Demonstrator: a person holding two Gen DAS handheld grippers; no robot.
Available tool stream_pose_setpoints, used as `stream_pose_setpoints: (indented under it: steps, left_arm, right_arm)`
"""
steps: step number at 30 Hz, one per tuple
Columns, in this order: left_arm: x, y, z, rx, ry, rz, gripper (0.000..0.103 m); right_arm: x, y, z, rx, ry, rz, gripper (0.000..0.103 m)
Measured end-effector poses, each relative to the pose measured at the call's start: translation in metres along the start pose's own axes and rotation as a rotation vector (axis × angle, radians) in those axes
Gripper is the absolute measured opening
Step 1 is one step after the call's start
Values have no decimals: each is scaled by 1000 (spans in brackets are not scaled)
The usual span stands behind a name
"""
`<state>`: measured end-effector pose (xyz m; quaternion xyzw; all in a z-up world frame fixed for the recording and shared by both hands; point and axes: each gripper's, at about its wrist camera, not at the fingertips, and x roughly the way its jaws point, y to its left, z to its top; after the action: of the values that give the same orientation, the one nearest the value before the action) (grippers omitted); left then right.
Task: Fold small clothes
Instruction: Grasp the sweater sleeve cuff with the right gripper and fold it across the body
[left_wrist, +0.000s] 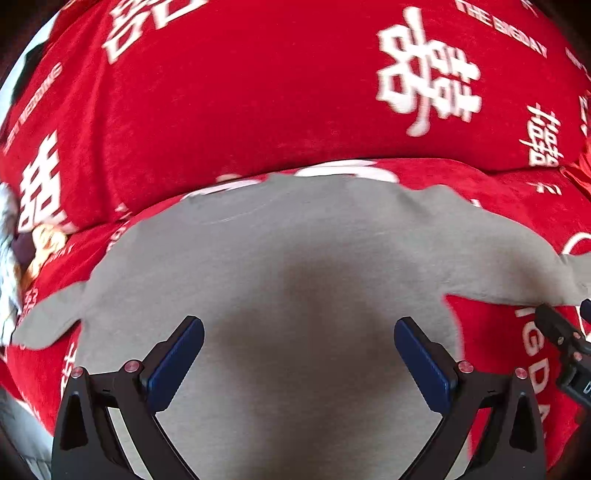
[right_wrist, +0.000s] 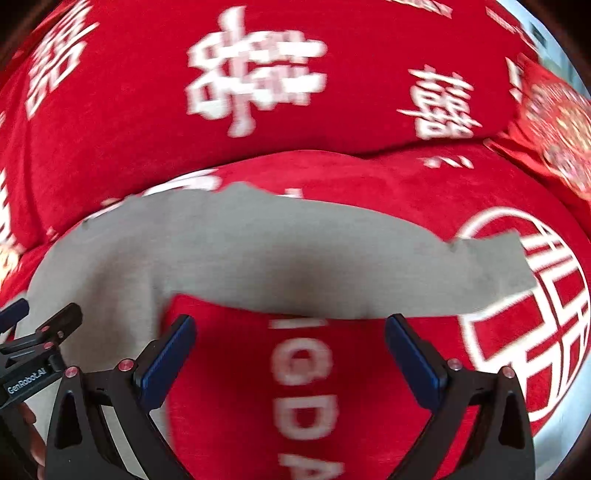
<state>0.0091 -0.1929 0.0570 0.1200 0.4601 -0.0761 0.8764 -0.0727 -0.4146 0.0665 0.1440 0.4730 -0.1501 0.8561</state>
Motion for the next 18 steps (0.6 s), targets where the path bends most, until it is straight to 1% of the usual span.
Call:
stream_pose_setpoints:
  steps: [4,6,8,11,13,14,16,18]
  left_arm:
    - [6,-32,7,28,17,-30,103]
    - [7,-42,9,32,23,-48,103]
    - [9,-50,11,35,24,-56,103]
    - [13,-59,13,41,30,-55,103]
    - [18,-63,14,41,44,-54,103]
    - [20,-65,15,40,48,-53,103]
    - [23,-67,17,40,52,-50,103]
    - [25,-68,18,40,52,-40,103]
  right_arm:
    - [-6,-47,11,65,14,-45,102]
    - [-10,-76,16,101,15,-81,102]
    - [-12,-102,19,154,32,-73,102]
    - [-3,-140,13,267,71,-30,102]
    - [9,-159,12,341,99,52,102]
    - [14,-165,12,368,102,96,102]
    - [26,-174,16,401,98,148,101]
    - [40,-180,22,411,82,155,100]
